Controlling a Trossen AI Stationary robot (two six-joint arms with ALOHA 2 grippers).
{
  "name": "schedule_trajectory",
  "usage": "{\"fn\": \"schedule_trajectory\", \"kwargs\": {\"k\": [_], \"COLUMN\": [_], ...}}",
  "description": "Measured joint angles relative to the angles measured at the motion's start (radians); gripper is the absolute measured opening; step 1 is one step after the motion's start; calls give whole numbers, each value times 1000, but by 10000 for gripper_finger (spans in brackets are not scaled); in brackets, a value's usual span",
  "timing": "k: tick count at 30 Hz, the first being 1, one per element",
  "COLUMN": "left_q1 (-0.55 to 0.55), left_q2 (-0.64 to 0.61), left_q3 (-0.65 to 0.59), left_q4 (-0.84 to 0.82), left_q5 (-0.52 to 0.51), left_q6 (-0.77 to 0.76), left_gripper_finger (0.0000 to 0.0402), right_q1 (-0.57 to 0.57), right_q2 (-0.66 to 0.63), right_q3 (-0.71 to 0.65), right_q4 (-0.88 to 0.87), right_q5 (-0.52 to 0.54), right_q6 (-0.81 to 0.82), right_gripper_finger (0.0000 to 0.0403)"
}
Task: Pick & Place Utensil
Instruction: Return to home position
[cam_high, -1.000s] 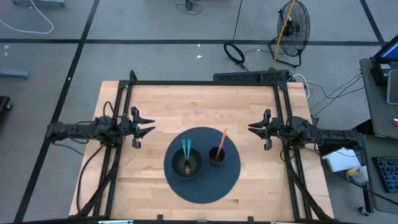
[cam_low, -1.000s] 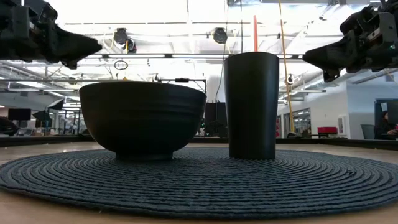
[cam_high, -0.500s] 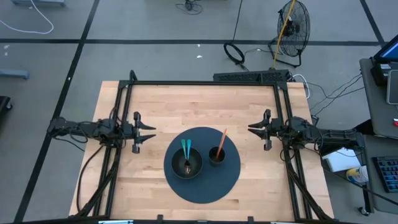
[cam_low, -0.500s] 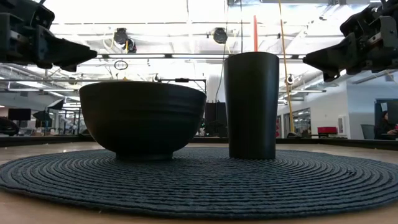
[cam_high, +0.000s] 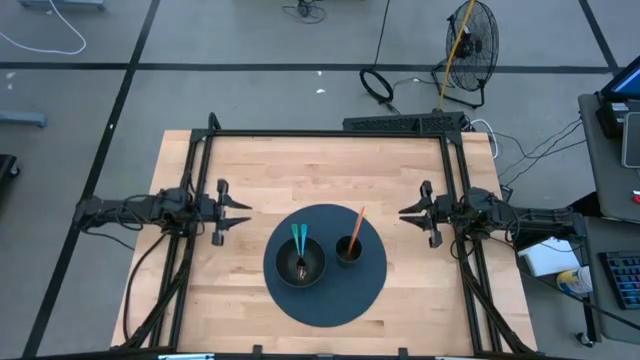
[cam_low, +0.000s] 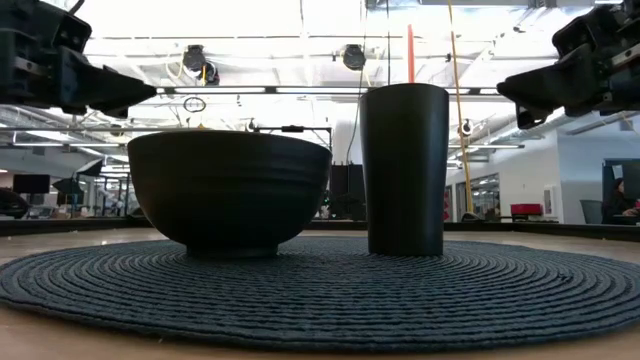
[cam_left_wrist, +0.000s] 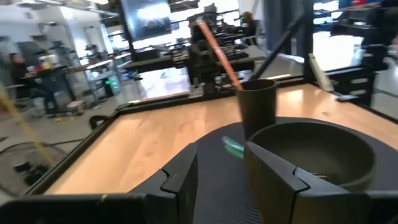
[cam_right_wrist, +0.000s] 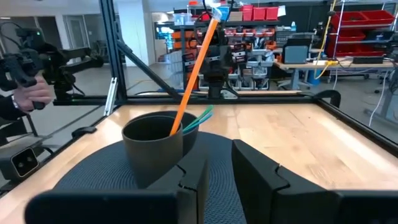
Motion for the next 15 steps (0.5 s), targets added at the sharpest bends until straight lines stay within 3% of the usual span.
{"fn": "schedule_trajectory", "kwargs": {"k": [15], "left_q1": [16], "left_q2": [4], "left_q3": [0], "left_q4": [-3], "left_q5": [-18], "left_q6": [-80], "left_gripper_finger": [136], "right_q1": [0], "right_q2": [0], "right_q3": [0], "right_q4": [-61], "right_q5": [7], "right_q6": [-22], "right_gripper_finger": [63]}}
